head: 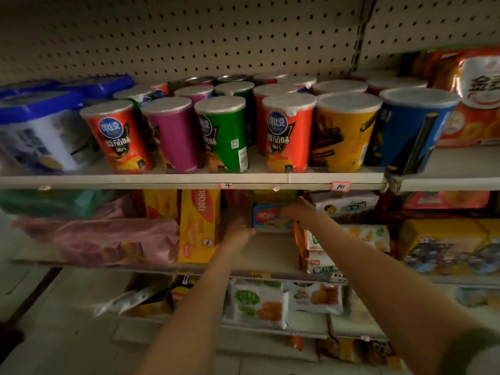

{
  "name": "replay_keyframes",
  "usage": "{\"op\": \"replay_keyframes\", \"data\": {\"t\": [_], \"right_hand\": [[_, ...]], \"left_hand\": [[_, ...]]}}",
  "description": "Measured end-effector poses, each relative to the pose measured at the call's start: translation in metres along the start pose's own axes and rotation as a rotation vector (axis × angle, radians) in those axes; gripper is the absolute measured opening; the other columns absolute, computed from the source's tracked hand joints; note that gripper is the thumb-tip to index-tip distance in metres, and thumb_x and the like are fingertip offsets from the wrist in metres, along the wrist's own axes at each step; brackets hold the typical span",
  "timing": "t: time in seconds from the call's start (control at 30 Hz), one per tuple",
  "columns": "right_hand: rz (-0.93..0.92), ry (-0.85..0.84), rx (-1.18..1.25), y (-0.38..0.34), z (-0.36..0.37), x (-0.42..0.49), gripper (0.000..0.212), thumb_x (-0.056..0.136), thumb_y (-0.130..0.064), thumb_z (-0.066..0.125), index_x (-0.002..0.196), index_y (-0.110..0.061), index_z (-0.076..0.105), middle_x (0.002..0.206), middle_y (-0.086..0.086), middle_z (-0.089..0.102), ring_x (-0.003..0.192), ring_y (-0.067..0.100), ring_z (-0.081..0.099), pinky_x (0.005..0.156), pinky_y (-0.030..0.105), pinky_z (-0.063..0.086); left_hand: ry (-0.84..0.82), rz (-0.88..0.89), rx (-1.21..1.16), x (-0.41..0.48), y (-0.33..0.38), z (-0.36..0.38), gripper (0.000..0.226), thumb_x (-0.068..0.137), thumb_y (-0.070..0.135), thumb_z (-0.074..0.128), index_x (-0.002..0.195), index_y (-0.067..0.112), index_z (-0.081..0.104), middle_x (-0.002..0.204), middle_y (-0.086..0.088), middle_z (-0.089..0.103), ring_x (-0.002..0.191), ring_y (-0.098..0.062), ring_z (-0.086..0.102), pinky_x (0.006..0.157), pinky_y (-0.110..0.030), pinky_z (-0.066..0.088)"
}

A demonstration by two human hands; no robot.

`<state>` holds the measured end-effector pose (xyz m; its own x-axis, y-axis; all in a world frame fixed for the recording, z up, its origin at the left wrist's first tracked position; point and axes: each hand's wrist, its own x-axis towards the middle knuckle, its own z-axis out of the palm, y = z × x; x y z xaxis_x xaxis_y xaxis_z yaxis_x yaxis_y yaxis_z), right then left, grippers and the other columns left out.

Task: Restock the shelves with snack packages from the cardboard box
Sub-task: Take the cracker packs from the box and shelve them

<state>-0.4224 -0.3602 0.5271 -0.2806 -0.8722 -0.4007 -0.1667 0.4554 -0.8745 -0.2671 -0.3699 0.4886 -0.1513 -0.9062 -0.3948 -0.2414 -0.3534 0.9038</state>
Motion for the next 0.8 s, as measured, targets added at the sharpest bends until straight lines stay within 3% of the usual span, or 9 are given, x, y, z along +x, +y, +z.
{"op": "replay_keyframes", "data": {"t": [0.17,0.23,0.33,0.43,0.57,0.67,0.77,0.8], "right_hand": [[-0.044,-0.005,-0.393,-0.007,0.007,0.026,0.047,0.088,-0.003,0.057,0.133,-0.004,0.044,0.135,0.016,0.047,0.127,0.029,0.044,0.104,0.031,0.037],[-0.057,0.024,-0.529,0.002,0.013,0.043,0.048,0.089,-0.015,0.059,0.134,-0.007,0.045,0.135,0.015,0.049,0.124,0.029,0.047,0.103,0.035,0.042],[-0.088,0.104,-0.682,0.023,0.019,0.089,0.057,0.093,-0.038,0.048,0.144,-0.019,0.031,0.146,0.010,0.038,0.132,0.028,0.039,0.109,0.040,0.036],[-0.129,0.126,-0.611,0.020,0.020,0.079,0.052,0.098,-0.031,0.040,0.146,-0.019,0.026,0.150,0.009,0.032,0.136,0.026,0.034,0.110,0.034,0.032],[-0.138,0.149,-0.735,0.010,0.018,0.064,0.042,0.095,-0.017,0.044,0.136,-0.007,0.041,0.138,0.015,0.046,0.125,0.030,0.045,0.095,0.029,0.041],[-0.190,0.160,-0.583,0.008,0.012,0.052,0.037,0.092,-0.012,0.048,0.128,-0.001,0.049,0.130,0.017,0.053,0.115,0.032,0.053,0.076,0.022,0.042],[-0.233,0.067,-0.130,-0.002,0.019,0.033,0.027,0.099,-0.028,0.037,0.113,-0.011,0.053,0.117,0.012,0.057,0.097,0.027,0.056,0.088,0.032,0.044],[-0.268,0.042,-0.153,-0.004,0.016,0.031,0.027,0.101,-0.026,0.035,0.116,-0.012,0.052,0.115,0.011,0.057,0.103,0.027,0.056,0.092,0.032,0.042]], "left_hand": [[-0.080,0.059,0.019,0.026,-0.007,0.012,0.052,0.091,-0.003,0.048,0.138,0.015,0.040,0.123,-0.001,0.047,0.122,-0.023,0.044,0.091,-0.030,0.037],[-0.076,0.099,0.031,0.035,-0.010,0.013,0.048,0.090,-0.007,0.045,0.134,0.011,0.045,0.117,-0.003,0.050,0.114,-0.021,0.048,0.086,-0.028,0.037],[-0.048,0.161,0.040,0.041,-0.010,0.014,0.045,0.086,-0.010,0.047,0.127,0.009,0.053,0.124,-0.009,0.056,0.110,-0.021,0.052,0.086,-0.030,0.041],[-0.021,0.155,0.011,0.043,-0.003,0.010,0.042,0.087,-0.006,0.049,0.126,0.010,0.053,0.120,-0.009,0.058,0.107,-0.021,0.052,0.088,-0.032,0.042],[-0.124,0.065,0.036,0.031,0.005,0.004,0.047,0.089,-0.009,0.045,0.132,0.010,0.046,0.117,-0.008,0.052,0.108,-0.018,0.047,0.086,-0.027,0.035],[-0.174,0.047,0.065,0.023,0.008,0.006,0.050,0.090,-0.009,0.047,0.135,0.011,0.042,0.115,0.000,0.046,0.123,-0.021,0.043,0.089,-0.025,0.033],[-0.143,0.005,0.147,0.022,0.008,0.002,0.050,0.090,-0.002,0.052,0.136,0.013,0.041,0.117,0.005,0.041,0.126,-0.023,0.040,0.094,-0.028,0.033],[-0.123,0.010,0.186,0.025,0.010,0.000,0.050,0.089,-0.002,0.054,0.135,0.014,0.042,0.123,0.006,0.043,0.122,-0.023,0.043,0.096,-0.030,0.034]]}}
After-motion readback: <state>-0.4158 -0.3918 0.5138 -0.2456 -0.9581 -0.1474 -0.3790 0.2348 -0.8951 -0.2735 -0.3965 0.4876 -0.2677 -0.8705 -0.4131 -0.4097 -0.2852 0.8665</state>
